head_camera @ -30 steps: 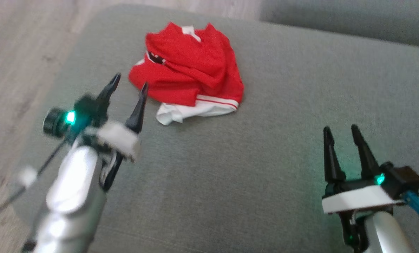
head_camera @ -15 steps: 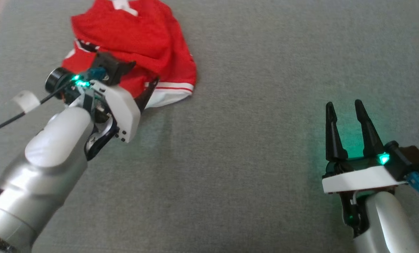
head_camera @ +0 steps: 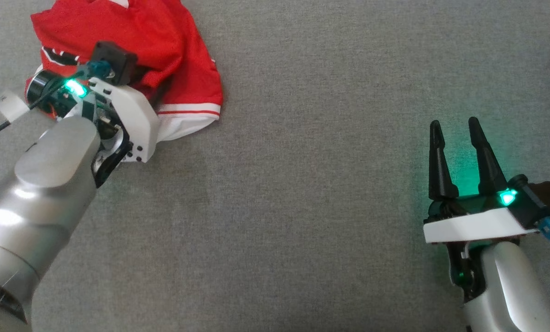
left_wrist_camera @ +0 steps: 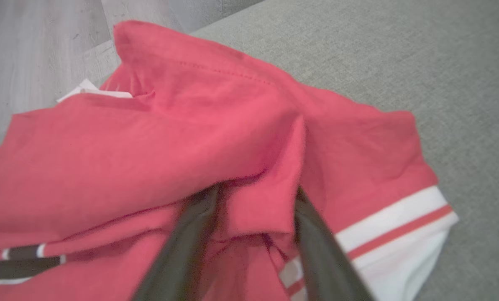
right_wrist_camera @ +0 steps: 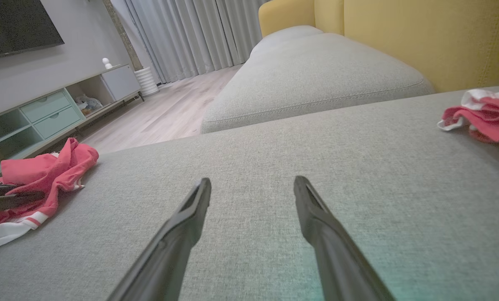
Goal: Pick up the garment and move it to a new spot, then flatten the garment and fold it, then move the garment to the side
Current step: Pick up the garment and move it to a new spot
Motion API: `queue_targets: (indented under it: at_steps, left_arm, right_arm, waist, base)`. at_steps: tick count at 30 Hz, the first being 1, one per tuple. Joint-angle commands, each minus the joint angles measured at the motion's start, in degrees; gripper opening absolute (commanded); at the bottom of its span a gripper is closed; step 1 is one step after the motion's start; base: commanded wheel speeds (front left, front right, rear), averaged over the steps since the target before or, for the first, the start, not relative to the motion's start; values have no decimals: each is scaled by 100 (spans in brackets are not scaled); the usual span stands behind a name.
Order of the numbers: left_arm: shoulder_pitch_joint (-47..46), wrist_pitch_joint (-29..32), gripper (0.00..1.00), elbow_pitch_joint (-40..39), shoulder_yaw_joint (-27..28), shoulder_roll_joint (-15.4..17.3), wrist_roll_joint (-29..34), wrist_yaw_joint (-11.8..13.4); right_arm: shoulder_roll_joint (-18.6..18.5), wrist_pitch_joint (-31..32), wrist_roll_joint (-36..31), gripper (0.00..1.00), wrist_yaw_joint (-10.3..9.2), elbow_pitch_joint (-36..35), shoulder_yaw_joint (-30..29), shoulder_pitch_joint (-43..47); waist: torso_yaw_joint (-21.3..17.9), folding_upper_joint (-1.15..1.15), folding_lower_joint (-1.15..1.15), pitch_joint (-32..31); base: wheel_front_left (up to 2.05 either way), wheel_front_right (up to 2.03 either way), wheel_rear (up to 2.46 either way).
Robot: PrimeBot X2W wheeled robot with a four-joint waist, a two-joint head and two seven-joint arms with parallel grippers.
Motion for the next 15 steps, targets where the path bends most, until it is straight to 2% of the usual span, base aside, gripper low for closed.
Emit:
queue_targets:
  at_steps: [1, 10, 15]
  left_arm:
    - [-289, -125, 0, 3, 103, 174, -29, 10]
    - [-514, -1667, 0, -102, 258, 65, -310, 10]
    - [-579, -2049, 0, -635, 427, 92, -599, 10]
  right_arm:
    - [-24, -61, 25, 100, -5, -182, 124, -70]
    - [-24, -61, 14, 100, -5, -57, 70, 32]
    - [-24, -61, 68, 100, -5, 29, 34, 154]
  waist:
    - [-9, 0, -1, -17]
    - [-13, 0, -1, -485]
    - [-46, 0, -1, -906]
  base:
    - [0, 0, 0]
    - [0, 0, 0]
    - [0, 0, 0]
